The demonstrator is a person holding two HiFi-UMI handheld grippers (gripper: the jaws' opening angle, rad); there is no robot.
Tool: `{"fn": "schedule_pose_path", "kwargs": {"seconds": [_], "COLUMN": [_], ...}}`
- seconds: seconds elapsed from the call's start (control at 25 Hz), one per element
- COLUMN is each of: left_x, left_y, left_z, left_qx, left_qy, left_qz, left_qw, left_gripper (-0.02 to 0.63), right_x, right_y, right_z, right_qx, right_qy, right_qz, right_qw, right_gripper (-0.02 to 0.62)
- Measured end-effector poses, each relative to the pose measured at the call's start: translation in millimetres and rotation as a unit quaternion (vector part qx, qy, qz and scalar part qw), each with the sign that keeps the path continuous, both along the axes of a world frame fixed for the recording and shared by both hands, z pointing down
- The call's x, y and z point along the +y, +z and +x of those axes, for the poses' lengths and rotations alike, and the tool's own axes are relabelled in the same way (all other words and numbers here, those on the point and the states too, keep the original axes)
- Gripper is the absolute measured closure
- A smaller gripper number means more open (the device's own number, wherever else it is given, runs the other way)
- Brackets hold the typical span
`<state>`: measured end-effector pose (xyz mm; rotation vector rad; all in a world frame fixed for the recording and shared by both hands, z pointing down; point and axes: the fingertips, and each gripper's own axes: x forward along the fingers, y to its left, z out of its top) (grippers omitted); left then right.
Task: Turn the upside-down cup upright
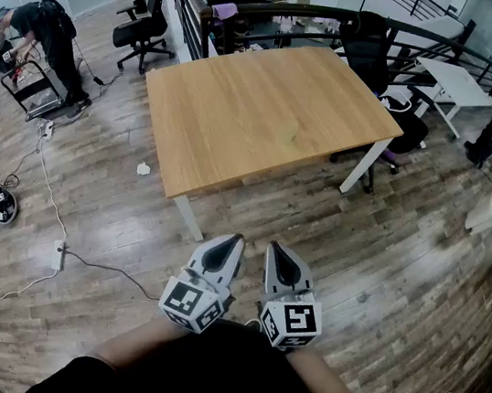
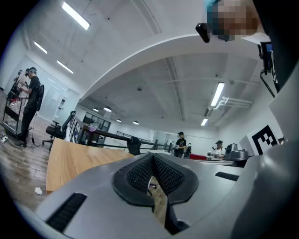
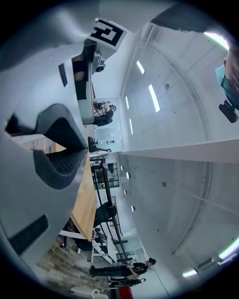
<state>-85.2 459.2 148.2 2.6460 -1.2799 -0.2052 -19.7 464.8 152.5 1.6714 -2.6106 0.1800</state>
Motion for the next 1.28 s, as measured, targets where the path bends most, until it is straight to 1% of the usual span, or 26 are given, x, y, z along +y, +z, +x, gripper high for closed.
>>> {"fn": "schedule_pose_path", "kwargs": {"seconds": [0.44, 0.52, 0.64, 0.8, 1.08, 1.16, 1.28], "left_x": [18, 20, 23, 23, -15, -36, -83], "left_y": [-2, -4, -3, 8, 19, 25, 36], "left_z": [23, 27, 35, 42, 34, 30, 25], "left_qx": [-0.004, -0.002, 0.000, -0.002, -0.008, -0.009, -0.010], "left_qy": [-0.005, -0.009, -0.018, -0.034, -0.057, -0.060, -0.059], "left_qz": [-0.001, 0.001, 0.005, -0.002, -0.015, -0.017, -0.022], "left_qw": [1.0000, 1.0000, 0.9998, 0.9994, 0.9982, 0.9980, 0.9980], "left_gripper": [0.599, 0.599, 0.600, 0.600, 0.599, 0.599, 0.599], "right_x": [16, 18, 19, 14, -29, -48, -89], "right_y": [-4, -6, -5, 5, 18, 25, 37], "right_z": [21, 27, 40, 63, 80, 80, 77], "right_qx": [-0.003, -0.010, -0.025, -0.026, -0.025, -0.023, -0.018], "right_qy": [-0.009, -0.012, -0.015, -0.007, 0.001, 0.005, 0.010], "right_qz": [0.006, 0.006, 0.003, -0.003, -0.012, -0.016, -0.021], "right_qw": [1.000, 1.000, 1.000, 1.000, 1.000, 1.000, 1.000], "right_gripper": [0.583, 0.582, 0.583, 0.583, 0.581, 0.581, 0.581]}}
